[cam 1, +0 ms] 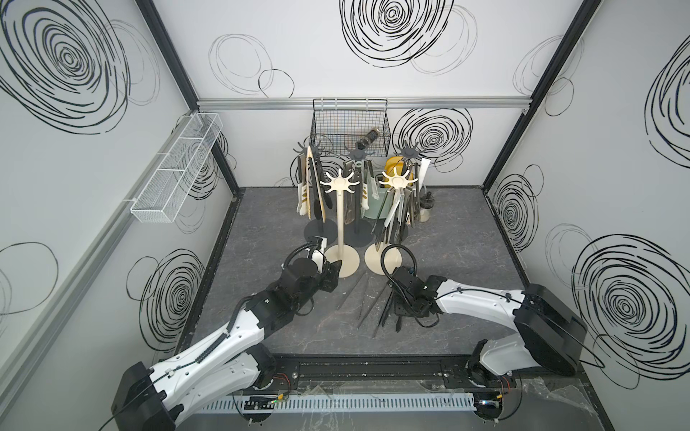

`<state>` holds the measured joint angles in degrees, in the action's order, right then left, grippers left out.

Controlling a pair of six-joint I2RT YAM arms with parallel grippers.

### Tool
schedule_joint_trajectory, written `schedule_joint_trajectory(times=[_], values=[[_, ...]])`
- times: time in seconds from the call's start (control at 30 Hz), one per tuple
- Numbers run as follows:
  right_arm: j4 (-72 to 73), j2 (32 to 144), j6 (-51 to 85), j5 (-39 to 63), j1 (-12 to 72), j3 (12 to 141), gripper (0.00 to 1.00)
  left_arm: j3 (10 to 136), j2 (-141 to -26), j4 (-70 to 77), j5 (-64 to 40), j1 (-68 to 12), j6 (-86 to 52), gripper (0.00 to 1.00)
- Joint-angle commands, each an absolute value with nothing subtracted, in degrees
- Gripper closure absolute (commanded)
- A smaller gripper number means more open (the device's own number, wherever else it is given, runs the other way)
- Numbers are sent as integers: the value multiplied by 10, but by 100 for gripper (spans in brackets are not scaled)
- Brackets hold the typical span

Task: Hang food tongs on kitchen utensil racks
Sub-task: Pick up the food tongs from the center of the board.

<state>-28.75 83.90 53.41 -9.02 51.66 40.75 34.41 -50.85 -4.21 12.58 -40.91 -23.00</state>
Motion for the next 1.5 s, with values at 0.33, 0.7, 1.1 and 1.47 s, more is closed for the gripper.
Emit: schedule_joint_trajectory(times=[0.33, 0.7, 1.1, 1.47], values=[[-337, 813, 554, -133, 488, 373, 85, 339, -509, -17, 117, -399, -241, 40], [-380, 656, 563, -198, 438, 336, 100, 339, -517, -13, 105, -396, -242, 41], [-365, 383, 437, -266, 419, 358, 100, 325, -513, 8, 83, -389, -237, 42], [-233, 282, 146, -149, 415, 418, 100, 309, -508, 33, 61, -381, -212, 41]])
